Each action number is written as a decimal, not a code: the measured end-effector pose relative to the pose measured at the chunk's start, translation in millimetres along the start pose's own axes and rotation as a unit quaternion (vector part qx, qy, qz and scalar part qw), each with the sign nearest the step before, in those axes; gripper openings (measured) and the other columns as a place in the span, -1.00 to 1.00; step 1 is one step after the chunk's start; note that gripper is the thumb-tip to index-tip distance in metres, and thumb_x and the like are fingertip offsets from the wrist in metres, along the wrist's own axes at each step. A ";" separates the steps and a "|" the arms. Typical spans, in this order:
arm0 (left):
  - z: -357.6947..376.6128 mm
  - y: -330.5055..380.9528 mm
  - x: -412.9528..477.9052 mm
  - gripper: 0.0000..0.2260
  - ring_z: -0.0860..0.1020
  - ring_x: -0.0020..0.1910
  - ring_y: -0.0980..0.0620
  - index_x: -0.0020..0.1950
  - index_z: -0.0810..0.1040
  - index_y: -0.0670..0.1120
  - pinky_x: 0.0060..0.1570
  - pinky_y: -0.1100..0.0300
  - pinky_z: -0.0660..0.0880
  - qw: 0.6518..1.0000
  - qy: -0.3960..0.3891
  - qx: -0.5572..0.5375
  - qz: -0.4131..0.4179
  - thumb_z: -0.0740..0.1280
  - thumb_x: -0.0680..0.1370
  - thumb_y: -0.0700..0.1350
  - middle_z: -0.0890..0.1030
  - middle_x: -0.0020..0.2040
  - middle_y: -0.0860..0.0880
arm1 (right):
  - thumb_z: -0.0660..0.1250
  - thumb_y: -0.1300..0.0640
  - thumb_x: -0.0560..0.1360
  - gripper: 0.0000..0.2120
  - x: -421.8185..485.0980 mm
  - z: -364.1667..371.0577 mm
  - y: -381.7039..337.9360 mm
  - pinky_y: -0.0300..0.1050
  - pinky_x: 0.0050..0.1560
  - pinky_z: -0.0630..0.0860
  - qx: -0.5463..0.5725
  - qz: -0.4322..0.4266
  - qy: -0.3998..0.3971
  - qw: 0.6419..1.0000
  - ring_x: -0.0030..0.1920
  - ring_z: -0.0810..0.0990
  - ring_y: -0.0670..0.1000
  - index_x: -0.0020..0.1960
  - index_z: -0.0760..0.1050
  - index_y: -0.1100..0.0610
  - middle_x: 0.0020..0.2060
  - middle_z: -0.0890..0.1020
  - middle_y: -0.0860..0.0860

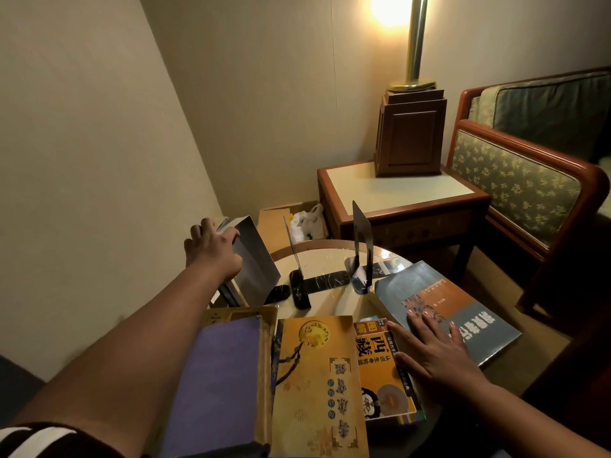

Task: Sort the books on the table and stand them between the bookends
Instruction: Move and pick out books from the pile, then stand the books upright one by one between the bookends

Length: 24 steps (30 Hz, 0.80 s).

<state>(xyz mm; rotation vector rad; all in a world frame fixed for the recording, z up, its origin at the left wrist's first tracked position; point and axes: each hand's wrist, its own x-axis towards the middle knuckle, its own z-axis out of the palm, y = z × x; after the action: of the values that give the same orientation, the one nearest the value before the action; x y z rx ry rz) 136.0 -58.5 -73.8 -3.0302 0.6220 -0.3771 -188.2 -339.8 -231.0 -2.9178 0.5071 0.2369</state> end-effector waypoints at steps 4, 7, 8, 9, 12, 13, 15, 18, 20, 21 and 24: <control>-2.5 -5.5 -1.0 -0.51 0.24 0.33 -0.23 0.35 0.34 0.11 0.21 -0.05 0.41 0.998 -0.054 -0.030 0.020 0.30 0.43 -0.07 0.17 0.41 -0.19 | -0.61 -0.64 0.06 -0.14 1.7 -7.9 -0.1 0.30 0.48 -0.25 0.019 0.009 -0.022 1.000 0.58 -0.23 0.07 0.36 -0.42 -0.50 0.61 -0.18 -0.02; -12.1 -7.2 3.8 -0.53 0.28 0.27 -0.20 0.31 0.35 0.13 0.12 0.01 0.44 0.995 -0.092 -0.040 0.014 0.31 0.41 -0.08 0.23 0.35 -0.18 | -0.38 -0.68 0.14 -0.04 2.5 -21.7 -3.8 0.34 0.48 -0.14 0.049 0.014 -0.028 0.998 0.60 -0.08 0.11 0.50 -0.19 -0.40 0.61 -0.06 -0.01; -15.9 -6.3 6.6 -0.55 0.29 0.25 -0.20 0.29 0.37 0.13 0.10 0.03 0.43 0.995 -0.097 -0.034 0.015 0.32 0.42 -0.08 0.24 0.32 -0.18 | -0.19 -0.64 0.28 -0.13 3.0 -26.2 -7.5 0.34 0.48 -0.09 0.064 0.013 -0.022 0.998 0.59 -0.02 0.11 0.53 -0.12 -0.37 0.61 -0.01 0.00; -19.6 -4.9 10.2 -0.58 0.29 0.23 -0.20 0.27 0.38 0.12 0.09 0.04 0.42 0.994 -0.100 -0.029 0.016 0.32 0.42 -0.08 0.25 0.30 -0.18 | 0.01 -0.53 0.42 -0.25 4.1 -29.7 -12.9 0.33 0.49 -0.02 0.078 0.008 -0.004 0.997 0.58 0.05 0.11 0.54 -0.06 -0.34 0.60 0.05 0.01; -24.4 0.8 19.8 -0.67 0.28 0.22 -0.22 0.18 0.38 0.10 0.06 0.04 0.39 0.994 -0.109 -0.021 0.015 0.33 0.44 -0.06 0.24 0.27 -0.20 | 0.27 -0.19 0.55 -0.42 6.3 -39.2 -36.4 0.16 0.46 0.27 0.120 -0.051 0.085 0.988 0.50 0.26 0.09 0.52 0.16 -0.24 0.55 0.24 0.02; -22.7 2.0 22.2 -0.68 0.27 0.21 -0.23 0.16 0.37 0.10 0.07 0.03 0.38 0.994 -0.109 -0.021 0.015 0.33 0.43 -0.06 0.24 0.26 -0.20 | 0.29 -0.13 0.56 -0.45 7.3 -43.7 -46.7 0.07 0.41 0.37 0.138 -0.079 0.094 0.983 0.46 0.32 0.06 0.51 0.23 -0.18 0.52 0.28 0.02; -16.6 3.1 24.9 -0.66 0.27 0.22 -0.23 0.16 0.36 0.10 0.13 0.01 0.38 0.994 -0.108 -0.029 0.016 0.32 0.42 -0.08 0.23 0.27 -0.20 | 0.28 -0.14 0.56 -0.47 9.8 -53.6 -67.3 -0.04 0.34 0.47 0.178 -0.120 0.073 0.974 0.43 0.36 0.02 0.50 0.27 -0.17 0.51 0.27 -0.02; -7.4 2.6 27.7 -0.60 0.26 0.28 -0.23 0.18 0.36 0.14 0.23 -0.04 0.37 0.993 -0.108 -0.039 0.029 0.31 0.38 -0.13 0.24 0.29 -0.19 | 0.21 -0.42 0.41 -0.31 13.7 -70.2 -96.1 0.06 0.34 0.47 0.219 -0.135 0.001 0.966 0.45 0.31 0.04 0.49 0.22 -0.26 0.51 0.21 -0.08; -4.5 2.0 28.4 -0.57 0.24 0.32 -0.23 0.21 0.35 0.16 0.25 -0.07 0.39 0.992 -0.113 -0.048 0.036 0.31 0.38 -0.13 0.23 0.33 -0.17 | 0.27 -0.42 0.39 -0.25 17.0 -77.6 -113.4 0.16 0.42 0.35 0.192 -0.134 -0.047 0.971 0.50 0.21 0.10 0.51 0.19 -0.25 0.55 0.15 -0.06; -3.3 1.5 28.2 -0.55 0.24 0.34 -0.24 0.22 0.35 0.17 0.25 -0.08 0.41 0.991 -0.115 -0.051 0.039 0.31 0.37 -0.12 0.22 0.35 -0.17 | 0.32 -0.40 0.39 -0.22 19.1 -78.8 -120.8 0.18 0.44 0.29 0.168 -0.136 -0.065 0.974 0.52 0.16 0.12 0.53 0.16 -0.23 0.56 0.12 -0.04; -0.8 -1.0 25.5 -0.55 0.23 0.37 -0.23 0.22 0.36 0.17 0.24 -0.10 0.43 0.992 -0.108 -0.050 0.044 0.34 0.38 -0.09 0.19 0.39 -0.17 | 0.40 -0.40 0.34 -0.12 26.3 -73.2 -130.7 0.17 0.42 0.28 0.129 -0.134 -0.098 0.978 0.52 0.14 0.16 0.54 0.09 -0.26 0.56 0.13 -0.03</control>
<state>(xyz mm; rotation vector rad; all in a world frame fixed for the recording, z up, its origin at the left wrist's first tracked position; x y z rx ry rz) 159.0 -67.5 -67.2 -3.0643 0.7751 -0.0140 -109.3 -241.0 -146.3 -2.6344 0.1028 0.3843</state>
